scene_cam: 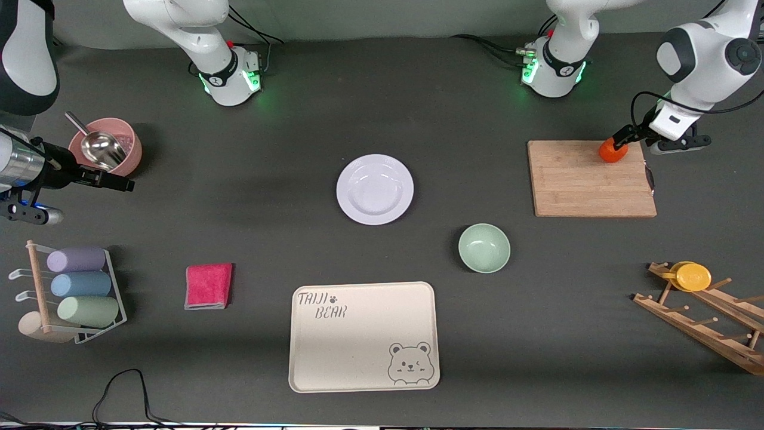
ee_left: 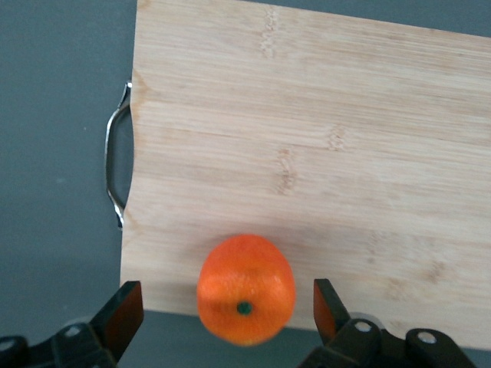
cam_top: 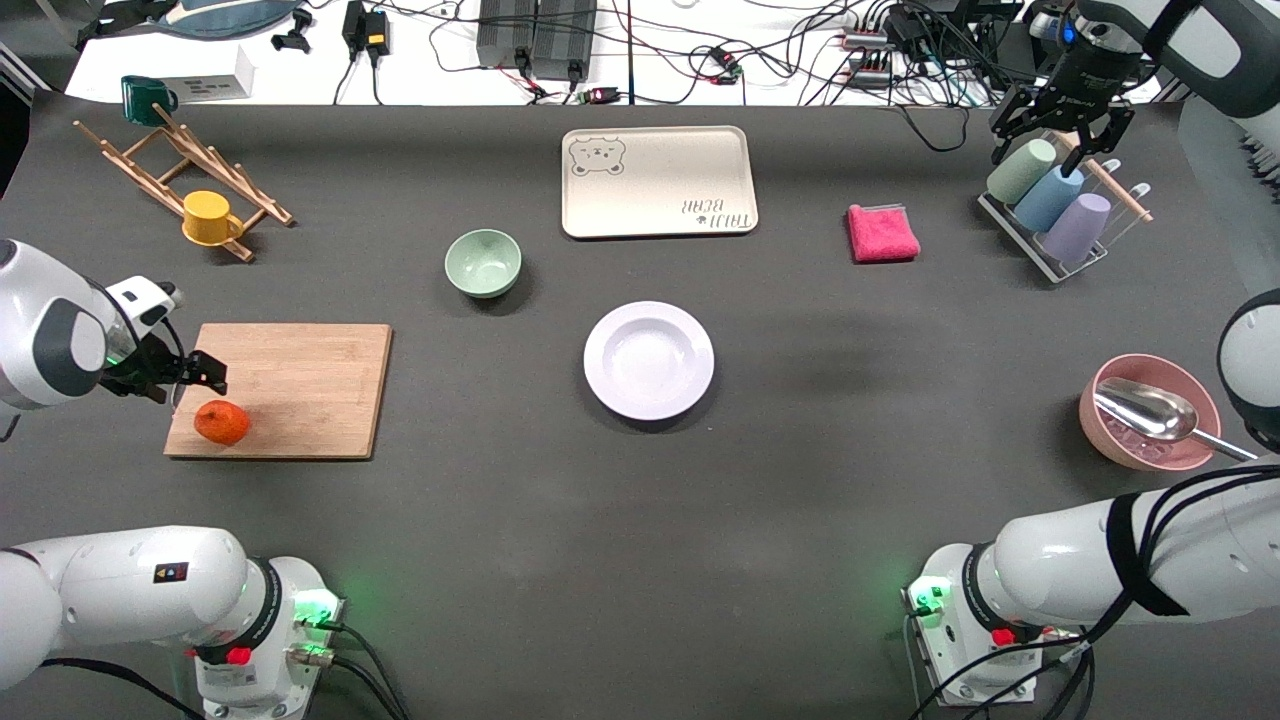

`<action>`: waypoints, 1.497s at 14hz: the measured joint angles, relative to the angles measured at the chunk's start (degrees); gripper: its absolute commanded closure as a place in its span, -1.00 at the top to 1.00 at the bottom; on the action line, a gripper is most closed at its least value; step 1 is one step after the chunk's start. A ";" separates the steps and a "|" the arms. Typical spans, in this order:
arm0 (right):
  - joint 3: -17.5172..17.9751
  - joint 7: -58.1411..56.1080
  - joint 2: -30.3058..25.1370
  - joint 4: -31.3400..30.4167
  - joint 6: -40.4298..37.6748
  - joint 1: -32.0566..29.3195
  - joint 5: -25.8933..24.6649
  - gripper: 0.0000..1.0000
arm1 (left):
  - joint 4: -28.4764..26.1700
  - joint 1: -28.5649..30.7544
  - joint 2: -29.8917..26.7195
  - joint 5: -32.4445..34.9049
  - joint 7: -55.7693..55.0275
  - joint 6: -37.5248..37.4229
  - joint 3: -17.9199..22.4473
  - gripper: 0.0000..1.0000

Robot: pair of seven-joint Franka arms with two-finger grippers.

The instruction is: Place orange and plate with both arms

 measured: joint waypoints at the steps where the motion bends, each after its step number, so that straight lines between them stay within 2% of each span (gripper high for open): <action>1: 0.00 0.00 0.01 0.00 0.00 0.01 -0.05 1.00 | -0.12 0.01 2.41 0.02 0.02 3.33 0.00 0.97; 4: 0.00 0.00 0.04 0.01 -0.01 0.04 -0.15 1.00 | -0.12 0.03 10.09 0.05 0.05 11.69 -0.01 0.98; 6: 0.00 0.00 0.04 0.01 -0.01 0.04 -0.16 1.00 | 0.04 0.03 12.54 0.05 0.05 12.82 -0.06 0.98; 12: 0.00 0.00 0.06 0.01 -0.02 0.04 -0.24 1.00 | 0.14 0.03 12.04 0.04 -3.21 9.81 -0.16 0.97; 17: 0.00 0.00 0.08 0.01 -0.02 0.04 -0.25 1.00 | 0.31 0.03 8.05 -0.12 -4.91 0.10 -0.17 0.94; 21: 0.00 0.00 0.09 0.02 -0.02 0.04 -0.25 1.00 | 0.25 0.03 7.21 -0.14 -5.21 -0.49 -0.17 0.73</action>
